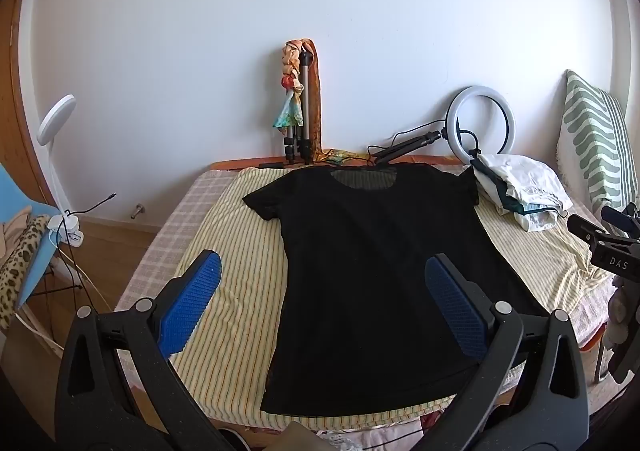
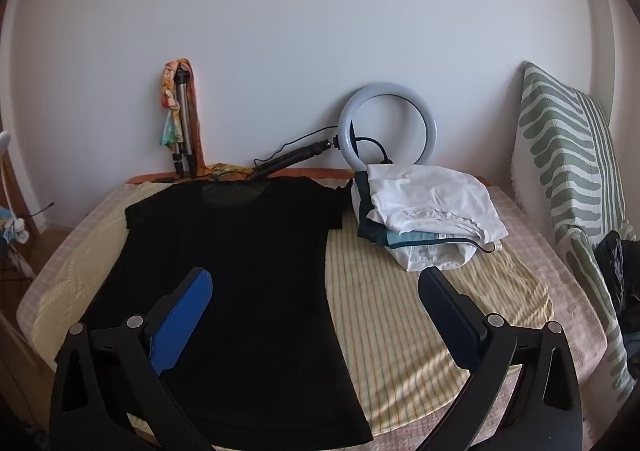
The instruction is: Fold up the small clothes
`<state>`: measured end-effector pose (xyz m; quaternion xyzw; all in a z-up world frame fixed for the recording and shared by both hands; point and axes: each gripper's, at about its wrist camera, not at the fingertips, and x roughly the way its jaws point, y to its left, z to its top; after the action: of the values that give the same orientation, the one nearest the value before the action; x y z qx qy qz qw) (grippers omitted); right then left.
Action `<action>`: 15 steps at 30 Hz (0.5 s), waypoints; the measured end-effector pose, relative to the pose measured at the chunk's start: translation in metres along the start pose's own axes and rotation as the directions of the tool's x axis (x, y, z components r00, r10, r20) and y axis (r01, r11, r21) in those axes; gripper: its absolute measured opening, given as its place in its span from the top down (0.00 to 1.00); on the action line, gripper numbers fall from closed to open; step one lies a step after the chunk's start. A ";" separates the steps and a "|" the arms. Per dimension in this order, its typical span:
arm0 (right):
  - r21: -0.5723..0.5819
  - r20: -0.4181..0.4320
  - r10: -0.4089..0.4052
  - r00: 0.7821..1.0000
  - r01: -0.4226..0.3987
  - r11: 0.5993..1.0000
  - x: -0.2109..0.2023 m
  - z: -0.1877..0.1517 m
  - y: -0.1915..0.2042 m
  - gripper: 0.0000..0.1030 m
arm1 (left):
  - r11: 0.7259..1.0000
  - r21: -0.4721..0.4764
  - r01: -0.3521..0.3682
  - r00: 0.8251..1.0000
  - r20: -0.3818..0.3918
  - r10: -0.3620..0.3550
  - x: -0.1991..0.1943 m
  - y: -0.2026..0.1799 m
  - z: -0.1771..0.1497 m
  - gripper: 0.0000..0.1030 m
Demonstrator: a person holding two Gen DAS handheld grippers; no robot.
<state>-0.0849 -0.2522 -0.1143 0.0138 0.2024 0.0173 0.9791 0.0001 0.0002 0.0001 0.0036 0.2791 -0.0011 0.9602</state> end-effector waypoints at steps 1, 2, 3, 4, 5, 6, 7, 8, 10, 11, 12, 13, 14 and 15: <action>0.000 0.000 0.000 1.000 0.000 1.000 0.000 0.000 0.000 0.01 | 1.000 0.001 0.000 1.000 0.000 0.000 0.000 0.000 0.000 0.00; 0.000 -0.001 -0.001 1.000 0.001 1.000 0.000 0.000 0.000 0.01 | 1.000 0.000 0.000 1.000 0.000 0.000 0.000 0.001 0.000 0.00; 0.000 -0.001 0.000 1.000 0.000 1.000 0.000 0.000 0.000 0.01 | 1.000 0.000 0.001 1.000 0.000 -0.001 0.000 0.001 0.000 0.00; 0.000 -0.001 -0.001 1.000 0.001 1.000 0.000 0.000 0.001 0.01 | 1.000 0.001 0.001 1.000 0.000 -0.001 0.000 0.001 0.001 0.00; -0.001 -0.002 0.000 1.000 0.000 1.000 0.000 0.001 0.000 0.01 | 1.000 0.001 0.002 1.000 -0.001 -0.002 0.000 0.002 0.000 0.00; -0.001 -0.002 0.000 1.000 0.000 1.000 0.000 0.001 0.000 0.01 | 1.000 0.001 0.003 1.000 -0.002 -0.003 0.001 0.002 0.001 0.00; 0.000 -0.002 0.000 1.000 0.000 1.000 0.000 0.001 0.001 0.01 | 1.000 0.000 0.002 1.000 0.000 -0.002 0.000 0.002 0.000 0.00; 0.000 -0.002 0.000 1.000 0.000 1.000 0.000 0.001 0.001 0.01 | 1.000 0.001 0.002 1.000 0.000 -0.002 0.000 0.001 0.000 0.00; -0.001 -0.002 -0.001 1.000 0.001 1.000 0.000 0.001 0.001 0.01 | 1.000 0.001 0.001 1.000 0.000 -0.001 0.000 0.001 0.000 0.00; -0.001 -0.002 0.000 1.000 0.000 1.000 0.001 0.002 0.001 0.01 | 1.000 0.002 0.002 1.000 -0.001 -0.002 0.000 0.001 0.000 0.00; 0.000 -0.003 0.000 1.000 0.000 1.000 0.001 0.002 0.001 0.01 | 1.000 0.002 0.003 1.000 -0.001 -0.003 0.000 0.001 0.000 0.00; -0.001 -0.003 0.001 1.000 -0.001 1.000 0.001 0.002 0.001 0.01 | 1.000 0.002 0.001 1.000 0.000 -0.001 0.000 0.001 0.000 0.00; -0.001 -0.003 0.001 1.000 -0.001 1.000 0.001 0.002 0.001 0.01 | 1.000 0.002 0.000 1.000 0.000 0.000 0.000 0.001 0.000 0.00; -0.001 -0.003 0.000 1.000 0.000 1.000 0.001 0.002 0.001 0.01 | 1.000 0.002 0.000 1.000 0.000 0.000 0.000 0.001 0.000 0.00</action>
<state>-0.0831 -0.2511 -0.1124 0.0134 0.2039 0.0172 0.9788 0.0002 0.0010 0.0000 0.0047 0.2792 -0.0016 0.9602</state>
